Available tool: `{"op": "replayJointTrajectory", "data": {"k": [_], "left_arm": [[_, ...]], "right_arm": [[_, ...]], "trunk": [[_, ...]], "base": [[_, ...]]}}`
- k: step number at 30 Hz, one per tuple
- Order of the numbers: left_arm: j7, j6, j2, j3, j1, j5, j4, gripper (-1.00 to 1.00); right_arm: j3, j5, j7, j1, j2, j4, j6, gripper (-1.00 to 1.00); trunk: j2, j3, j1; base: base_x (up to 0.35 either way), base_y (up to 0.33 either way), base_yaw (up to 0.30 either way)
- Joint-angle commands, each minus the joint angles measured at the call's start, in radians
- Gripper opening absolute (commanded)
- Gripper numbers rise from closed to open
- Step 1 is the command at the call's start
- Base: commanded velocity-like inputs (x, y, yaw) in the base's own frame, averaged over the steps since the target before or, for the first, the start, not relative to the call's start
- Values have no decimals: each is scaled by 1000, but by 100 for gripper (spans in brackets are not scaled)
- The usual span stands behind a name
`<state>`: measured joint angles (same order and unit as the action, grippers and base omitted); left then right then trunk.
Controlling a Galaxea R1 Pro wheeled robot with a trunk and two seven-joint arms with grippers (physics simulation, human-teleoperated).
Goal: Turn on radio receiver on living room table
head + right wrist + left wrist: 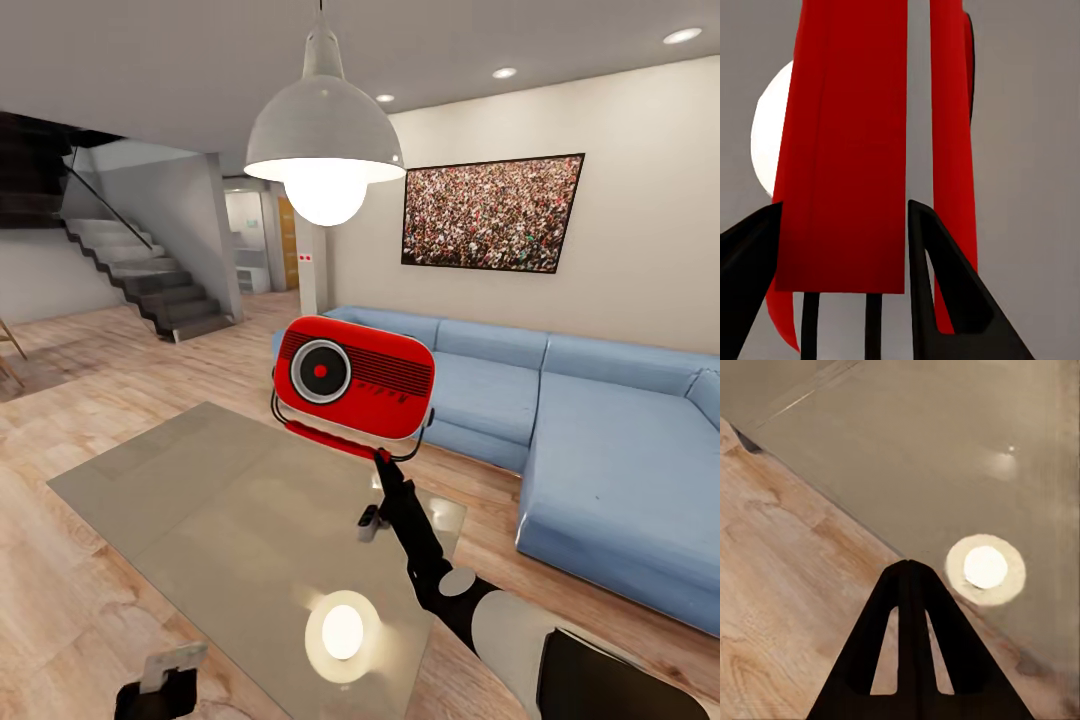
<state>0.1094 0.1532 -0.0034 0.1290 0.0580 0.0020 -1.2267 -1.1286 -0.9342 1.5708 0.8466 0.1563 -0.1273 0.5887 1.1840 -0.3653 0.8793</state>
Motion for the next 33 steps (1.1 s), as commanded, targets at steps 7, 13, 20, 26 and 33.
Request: {"op": "replayJointTrajectory", "data": {"k": [7, 13, 20, 26, 33], "left_arm": [[-2, 311, -17, -121, -7, 4, -312, -100], [1, 336, -105, -234, -96, -3, -324, -100], [-1, 299, -171, -298, -266, -1, -308, -100], [-2, 403, -171, -381, -431, 5, -324, -100], [-4, 426, -171, -384, -483, 30, -324, -100]], "right_arm": [[4, -2, 0, 0, -1, 9, 0, -100], [3, -6, 0, 0, -1, 50, 0, -100], [3, -6, 0, 0, -3, 53, 0, -100], [6, 0, 0, 0, -8, 108, 1, -100], [8, 0, 0, 0, -41, 118, 77, -100]], "trunk": [[0, 0, 0], [0, 0, 0], [0, 0, 0], [0, 0, 0], [0, 0, 0]], "base": [[0, 0, 0], [0, 0, 0], [0, 0, 0], [0, 0, 0], [0, 0, 0]]}}
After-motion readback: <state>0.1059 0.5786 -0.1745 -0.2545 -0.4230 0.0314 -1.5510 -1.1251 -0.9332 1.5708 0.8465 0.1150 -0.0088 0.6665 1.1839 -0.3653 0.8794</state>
